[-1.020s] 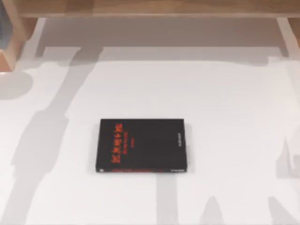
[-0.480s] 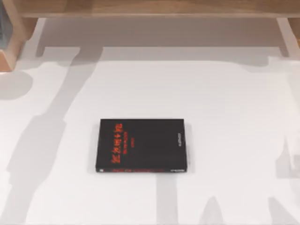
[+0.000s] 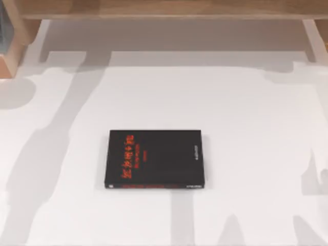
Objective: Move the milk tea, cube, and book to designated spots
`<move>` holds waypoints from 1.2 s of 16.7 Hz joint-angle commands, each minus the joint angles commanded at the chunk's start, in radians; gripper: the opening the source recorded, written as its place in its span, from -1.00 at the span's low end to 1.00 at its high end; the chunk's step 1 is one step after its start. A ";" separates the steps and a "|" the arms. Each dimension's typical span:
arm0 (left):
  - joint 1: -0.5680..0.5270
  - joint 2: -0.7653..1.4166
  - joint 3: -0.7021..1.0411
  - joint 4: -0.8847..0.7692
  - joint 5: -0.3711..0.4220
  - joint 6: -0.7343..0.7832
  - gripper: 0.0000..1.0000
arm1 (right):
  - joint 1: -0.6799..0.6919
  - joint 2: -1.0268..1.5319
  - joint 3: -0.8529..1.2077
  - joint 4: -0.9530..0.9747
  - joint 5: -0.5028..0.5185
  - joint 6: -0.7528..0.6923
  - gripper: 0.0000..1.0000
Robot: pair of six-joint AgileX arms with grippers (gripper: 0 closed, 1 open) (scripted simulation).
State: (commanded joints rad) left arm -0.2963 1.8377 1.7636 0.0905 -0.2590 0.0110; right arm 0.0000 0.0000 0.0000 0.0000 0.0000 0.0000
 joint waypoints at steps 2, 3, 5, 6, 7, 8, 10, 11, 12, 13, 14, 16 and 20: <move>0.039 -0.019 0.015 0.016 0.050 -0.022 1.00 | 0.000 0.000 0.000 0.000 0.000 0.000 1.00; 0.070 -0.031 0.020 0.027 0.088 -0.036 1.00 | 0.000 0.000 0.000 0.000 0.000 0.000 1.00; 0.151 -0.063 0.017 0.053 0.188 -0.062 1.00 | 0.000 0.000 0.000 0.000 0.000 0.000 1.00; 0.201 -0.079 0.009 0.067 0.247 -0.074 1.00 | 0.000 0.000 0.000 0.000 0.000 0.000 1.00; 0.256 -0.094 -0.002 0.083 0.313 -0.082 1.00 | 0.000 0.000 0.000 0.000 0.000 0.000 1.00; 0.312 -0.106 -0.014 0.099 0.379 -0.088 1.00 | 0.000 0.000 0.000 0.000 0.000 0.000 1.00; 0.414 -0.118 -0.035 0.131 0.494 -0.090 1.00 | 0.000 0.000 0.000 0.000 0.000 0.000 1.00; 0.456 -0.117 -0.044 0.148 0.543 -0.091 1.00 | 0.000 0.000 0.000 0.000 0.000 0.000 1.00; 0.491 -0.115 -0.055 0.165 0.586 -0.092 1.00 | 0.000 0.000 0.000 0.000 0.000 0.000 1.00; 0.521 -0.114 -0.071 0.181 0.622 -0.094 1.00 | 0.000 0.000 0.000 0.000 0.000 0.000 1.00; 0.544 -0.113 -0.088 0.199 0.651 -0.094 1.00 | 0.000 0.000 0.000 0.000 0.000 0.000 1.00; 0.579 -0.097 -0.108 0.237 0.692 -0.089 1.00 | 0.000 0.000 0.000 0.000 0.000 0.000 1.00; 0.653 0.000 -0.157 0.316 0.742 -0.067 1.00 | 0.000 0.000 0.000 0.000 0.000 0.000 1.00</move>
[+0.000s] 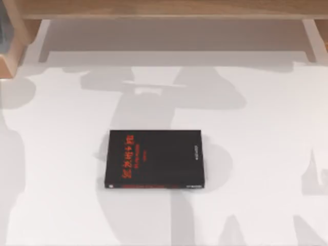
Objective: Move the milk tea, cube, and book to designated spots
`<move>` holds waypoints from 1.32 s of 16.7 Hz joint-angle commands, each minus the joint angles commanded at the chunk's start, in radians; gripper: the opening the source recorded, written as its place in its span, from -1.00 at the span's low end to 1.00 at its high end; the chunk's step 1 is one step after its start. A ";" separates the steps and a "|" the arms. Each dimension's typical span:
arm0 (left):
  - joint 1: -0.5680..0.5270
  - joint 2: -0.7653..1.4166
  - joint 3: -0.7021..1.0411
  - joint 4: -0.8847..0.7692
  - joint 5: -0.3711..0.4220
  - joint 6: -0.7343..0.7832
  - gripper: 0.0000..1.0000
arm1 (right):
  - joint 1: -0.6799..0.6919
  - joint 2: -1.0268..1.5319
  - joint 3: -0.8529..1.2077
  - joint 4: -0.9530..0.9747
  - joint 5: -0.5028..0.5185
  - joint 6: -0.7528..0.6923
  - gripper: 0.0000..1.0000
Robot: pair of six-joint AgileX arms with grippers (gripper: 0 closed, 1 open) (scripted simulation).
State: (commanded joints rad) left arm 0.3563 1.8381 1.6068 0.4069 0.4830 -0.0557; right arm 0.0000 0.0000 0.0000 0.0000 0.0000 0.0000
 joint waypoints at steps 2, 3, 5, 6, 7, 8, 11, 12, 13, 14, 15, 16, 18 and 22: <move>0.027 0.070 -0.052 0.060 0.012 0.012 1.00 | 0.000 0.000 0.000 0.000 0.000 0.000 1.00; 0.037 0.102 -0.081 0.089 0.010 0.019 1.00 | 0.000 0.000 0.000 0.000 0.000 0.000 1.00; 0.052 0.152 -0.129 0.136 -0.004 0.034 1.00 | 0.000 0.000 0.000 0.000 0.000 0.000 1.00; 0.055 0.169 -0.147 0.153 -0.014 0.042 1.00 | 0.000 0.000 0.000 0.000 0.000 0.000 1.00; 0.056 0.182 -0.160 0.165 -0.022 0.048 1.00 | 0.000 0.000 0.000 0.000 0.000 0.000 1.00; 0.056 0.189 -0.168 0.172 -0.028 0.052 1.00 | 0.000 0.000 0.000 0.000 0.000 0.000 1.00; 0.057 0.192 -0.170 0.175 -0.030 0.053 1.00 | 0.000 0.000 0.000 0.000 0.000 0.000 1.00; 0.057 0.192 -0.170 0.175 -0.030 0.053 1.00 | 0.000 0.000 0.000 0.000 0.000 0.000 1.00; 0.051 0.190 -0.169 0.172 -0.029 0.052 1.00 | 0.000 0.000 0.000 0.000 0.000 0.000 1.00; 0.053 0.193 -0.165 0.171 -0.032 0.053 1.00 | 0.000 0.000 0.000 0.000 0.000 0.000 1.00; 0.051 0.202 -0.151 0.166 -0.035 0.053 1.00 | 0.000 0.000 0.000 0.000 0.000 0.000 1.00; 0.048 0.217 -0.131 0.160 -0.038 0.053 1.00 | 0.000 0.000 0.000 0.000 0.000 0.000 1.00; 0.040 0.251 -0.080 0.145 -0.045 0.053 1.00 | 0.000 0.000 0.000 0.000 0.000 0.000 1.00; 0.029 0.292 -0.018 0.123 -0.057 0.052 1.00 | 0.000 0.000 0.000 0.000 0.000 0.000 1.00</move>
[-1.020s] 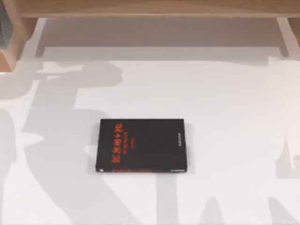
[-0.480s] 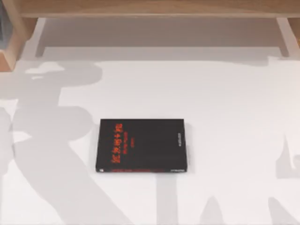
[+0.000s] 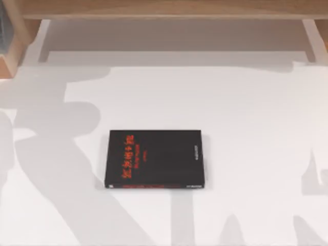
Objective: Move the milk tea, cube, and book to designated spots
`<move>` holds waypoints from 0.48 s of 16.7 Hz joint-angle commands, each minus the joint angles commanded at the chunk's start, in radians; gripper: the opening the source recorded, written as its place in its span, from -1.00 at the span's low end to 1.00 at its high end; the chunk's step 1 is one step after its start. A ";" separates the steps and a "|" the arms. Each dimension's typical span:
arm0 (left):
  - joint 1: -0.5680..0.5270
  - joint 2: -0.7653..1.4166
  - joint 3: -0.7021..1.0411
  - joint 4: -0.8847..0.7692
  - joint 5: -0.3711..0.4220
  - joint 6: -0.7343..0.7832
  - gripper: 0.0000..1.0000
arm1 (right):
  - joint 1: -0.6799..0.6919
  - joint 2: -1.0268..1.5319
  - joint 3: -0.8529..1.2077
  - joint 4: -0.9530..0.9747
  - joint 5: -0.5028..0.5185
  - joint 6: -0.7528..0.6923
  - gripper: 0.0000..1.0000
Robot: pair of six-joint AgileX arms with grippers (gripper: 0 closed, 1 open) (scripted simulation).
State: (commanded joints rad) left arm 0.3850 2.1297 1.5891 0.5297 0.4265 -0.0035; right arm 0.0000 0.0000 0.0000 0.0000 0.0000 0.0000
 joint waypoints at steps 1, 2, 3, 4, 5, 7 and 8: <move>0.000 0.000 0.000 0.000 0.000 0.000 1.00 | 0.000 0.000 0.000 0.000 0.000 0.000 1.00; 0.000 0.000 0.000 0.000 0.000 0.000 1.00 | 0.000 0.000 0.000 0.000 0.000 0.000 1.00; 0.000 0.000 0.000 0.000 0.000 0.000 1.00 | 0.000 0.000 0.000 0.000 0.000 0.000 1.00; 0.000 0.000 0.000 0.000 0.000 0.000 0.85 | 0.000 0.000 0.000 0.000 0.000 0.000 1.00; 0.000 0.000 0.000 0.000 0.000 0.000 0.70 | 0.000 0.000 0.000 0.000 0.000 0.000 1.00; 0.000 0.000 0.000 0.000 0.000 0.000 0.40 | 0.000 0.000 0.000 0.000 0.000 0.000 1.00; 0.000 0.000 0.000 0.000 0.000 0.000 0.25 | 0.000 0.000 0.000 0.000 0.000 0.000 1.00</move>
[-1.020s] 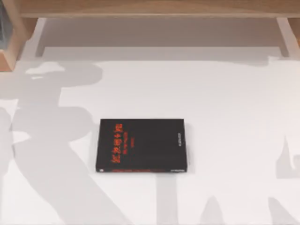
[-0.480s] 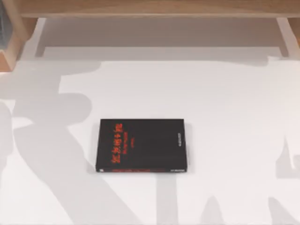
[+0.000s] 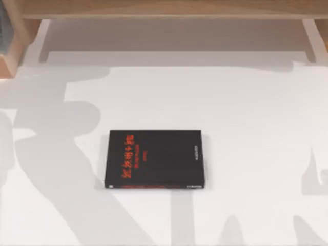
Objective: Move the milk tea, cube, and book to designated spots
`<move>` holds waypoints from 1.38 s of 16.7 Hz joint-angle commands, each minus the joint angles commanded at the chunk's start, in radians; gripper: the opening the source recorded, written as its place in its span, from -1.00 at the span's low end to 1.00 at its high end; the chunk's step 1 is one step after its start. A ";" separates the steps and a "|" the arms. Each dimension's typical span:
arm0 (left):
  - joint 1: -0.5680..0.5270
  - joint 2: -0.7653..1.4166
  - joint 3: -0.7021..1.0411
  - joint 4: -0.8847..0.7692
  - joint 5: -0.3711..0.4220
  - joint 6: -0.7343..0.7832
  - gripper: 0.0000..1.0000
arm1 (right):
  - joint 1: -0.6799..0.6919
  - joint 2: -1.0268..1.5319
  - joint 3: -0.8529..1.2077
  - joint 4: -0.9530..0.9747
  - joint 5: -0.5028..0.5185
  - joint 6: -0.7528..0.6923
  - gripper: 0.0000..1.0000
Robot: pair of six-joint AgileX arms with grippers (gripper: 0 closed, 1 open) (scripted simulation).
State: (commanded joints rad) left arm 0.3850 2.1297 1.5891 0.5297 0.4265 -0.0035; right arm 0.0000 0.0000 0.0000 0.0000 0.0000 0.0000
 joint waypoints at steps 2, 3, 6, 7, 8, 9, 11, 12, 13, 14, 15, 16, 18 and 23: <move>0.000 0.000 0.000 0.000 0.000 0.000 -0.06 | 0.000 0.000 0.000 0.000 0.000 0.000 1.00; 0.000 0.000 0.000 0.000 0.000 0.000 -0.21 | 0.000 0.000 0.000 0.000 0.000 0.000 1.00; 0.000 0.000 0.000 0.000 0.000 0.000 -0.66 | 0.000 0.000 0.000 0.000 0.000 0.000 1.00; 0.000 0.000 0.000 0.000 0.000 0.000 -0.81 | 0.000 0.000 0.000 0.000 0.000 0.000 1.00; 0.000 0.000 0.000 0.000 0.000 0.000 -0.96 | 0.000 0.000 0.000 0.000 0.000 0.000 1.00; 0.000 0.000 0.000 0.000 0.000 0.000 -1.00 | 0.000 0.000 0.000 0.000 0.000 0.000 1.00; 0.000 0.000 0.000 0.000 0.000 0.000 -1.00 | 0.000 0.000 0.000 0.000 0.000 0.000 1.00; 0.000 0.000 0.000 0.000 0.000 0.000 -1.00 | 0.000 0.000 0.000 0.000 0.000 0.000 1.00; 0.000 0.000 0.000 0.000 0.000 0.000 -1.00 | 0.000 0.000 0.000 0.000 0.000 0.000 1.00; 0.000 0.000 0.000 0.000 0.000 0.000 -1.00 | 0.000 0.000 0.000 0.000 0.000 0.000 1.00; 0.000 0.000 0.000 0.000 0.000 0.000 -1.00 | 0.000 0.000 0.000 0.000 0.000 0.000 1.00; 0.000 0.000 0.000 0.000 0.000 0.000 -1.00 | 0.000 0.000 0.000 0.000 0.000 0.000 1.00; 0.003 -0.005 -0.002 -0.001 0.000 0.001 -1.00 | 0.000 0.000 0.000 0.000 0.000 0.000 1.00; 0.012 -0.047 -0.029 -0.017 0.008 0.002 -1.00 | 0.000 0.000 0.000 0.000 0.000 0.000 1.00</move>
State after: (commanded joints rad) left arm 0.3968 2.0825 1.5600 0.5131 0.4344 -0.0016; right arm 0.0000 0.0000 0.0000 0.0000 0.0000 0.0000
